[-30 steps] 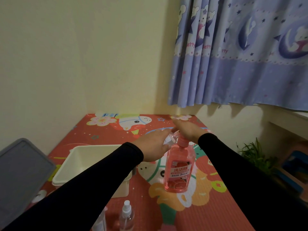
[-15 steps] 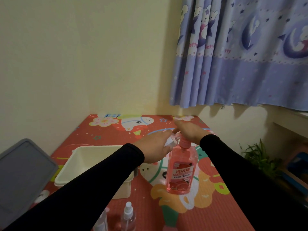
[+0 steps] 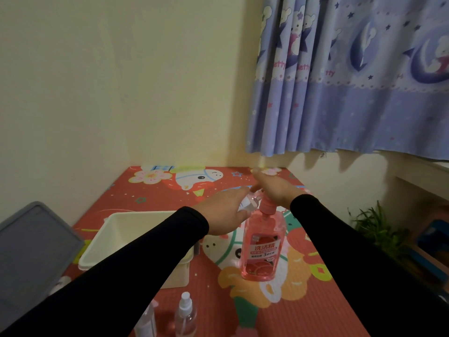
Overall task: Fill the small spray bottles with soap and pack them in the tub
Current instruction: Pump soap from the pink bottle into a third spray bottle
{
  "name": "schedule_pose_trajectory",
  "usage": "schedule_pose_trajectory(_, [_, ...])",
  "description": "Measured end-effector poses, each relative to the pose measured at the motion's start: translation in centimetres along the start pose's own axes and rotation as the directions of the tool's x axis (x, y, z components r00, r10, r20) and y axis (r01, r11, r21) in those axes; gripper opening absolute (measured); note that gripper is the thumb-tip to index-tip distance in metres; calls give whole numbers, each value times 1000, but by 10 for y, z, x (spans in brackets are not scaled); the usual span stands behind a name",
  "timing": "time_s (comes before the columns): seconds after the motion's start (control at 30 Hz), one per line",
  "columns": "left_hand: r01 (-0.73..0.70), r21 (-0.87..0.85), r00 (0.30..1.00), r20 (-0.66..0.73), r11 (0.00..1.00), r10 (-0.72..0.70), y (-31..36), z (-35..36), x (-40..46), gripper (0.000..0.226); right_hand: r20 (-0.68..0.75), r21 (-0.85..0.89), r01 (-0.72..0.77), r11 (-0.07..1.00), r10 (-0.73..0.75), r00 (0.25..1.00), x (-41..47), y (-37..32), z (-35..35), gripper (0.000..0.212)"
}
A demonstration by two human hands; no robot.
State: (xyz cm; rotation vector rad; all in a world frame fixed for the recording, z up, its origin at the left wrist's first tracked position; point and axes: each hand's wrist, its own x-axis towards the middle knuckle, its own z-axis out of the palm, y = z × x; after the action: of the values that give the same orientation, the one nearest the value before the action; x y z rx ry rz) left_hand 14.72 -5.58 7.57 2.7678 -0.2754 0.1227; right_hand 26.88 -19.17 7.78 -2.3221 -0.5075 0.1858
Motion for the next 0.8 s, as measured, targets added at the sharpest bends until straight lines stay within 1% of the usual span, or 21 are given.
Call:
schedule_pose_trajectory(0.17, [18,32,1000,18,999,-19,-1,1,1,55,17,-43,-23,999,24,1000,3,0,3,68])
schedule_pose_trajectory(0.27, [22,16,1000,15,1000,-23,-1,-1,1,53,2,-1,-12,1000,12,1000,1,-4,-2,66])
schedule_pose_trajectory(0.37, [5,21,1000,-20,1000,-4,0,-7,3,51,-10,17,23,1000,-23,1000,-1,-9,-11,65])
schedule_pose_trajectory(0.5, [4,13,1000,-17,1000,-4,1,-4,3,48,-10,72,-25,997,26,1000,3,-3,-4,66])
schedule_pose_trajectory(0.57, [9,11,1000,-4,1000,-9,-2,1,3,46,5,68,-50,996,50,999,4,1,3,69])
schedule_pose_trajectory(0.67, [10,32,1000,-4,999,-10,-3,3,1,50,42,42,-49,998,48,998,2,1,5,70])
schedule_pose_trajectory(0.8, [17,17,1000,9,1000,-17,-1,-1,3,48,45,38,-65,997,64,997,1,-3,-1,70])
